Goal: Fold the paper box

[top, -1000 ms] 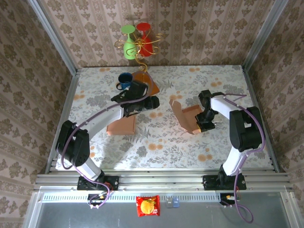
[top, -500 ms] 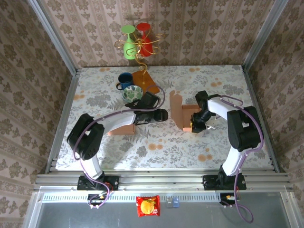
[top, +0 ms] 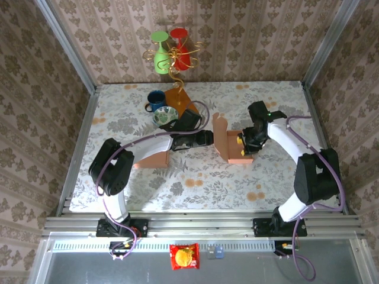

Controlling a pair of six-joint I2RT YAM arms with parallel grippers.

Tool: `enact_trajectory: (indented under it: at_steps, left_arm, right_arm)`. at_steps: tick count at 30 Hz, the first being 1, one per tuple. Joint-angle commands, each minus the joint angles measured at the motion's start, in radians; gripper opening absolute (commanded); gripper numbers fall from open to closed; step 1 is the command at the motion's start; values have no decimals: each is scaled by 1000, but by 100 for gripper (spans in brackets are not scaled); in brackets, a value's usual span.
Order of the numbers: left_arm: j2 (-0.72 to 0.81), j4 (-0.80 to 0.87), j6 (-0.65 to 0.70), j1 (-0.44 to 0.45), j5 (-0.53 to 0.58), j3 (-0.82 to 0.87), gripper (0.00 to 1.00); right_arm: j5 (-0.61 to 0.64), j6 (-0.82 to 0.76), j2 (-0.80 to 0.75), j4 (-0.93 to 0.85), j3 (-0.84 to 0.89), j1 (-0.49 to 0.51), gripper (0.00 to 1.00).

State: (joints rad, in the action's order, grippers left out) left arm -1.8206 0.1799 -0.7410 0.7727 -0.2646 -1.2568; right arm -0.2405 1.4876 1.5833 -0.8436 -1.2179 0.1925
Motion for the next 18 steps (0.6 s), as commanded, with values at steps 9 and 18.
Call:
enact_trajectory:
  at_steps: [9, 18]
  left_arm:
    - [-31, 18, 17, 21, -47, -135, 52]
    - [-73, 37, 23, 44, -59, -193, 52]
  right_arm:
    - [-164, -627, -95, 106, -116, 5, 49]
    - [-263, -790, -61, 30, -186, 15, 53]
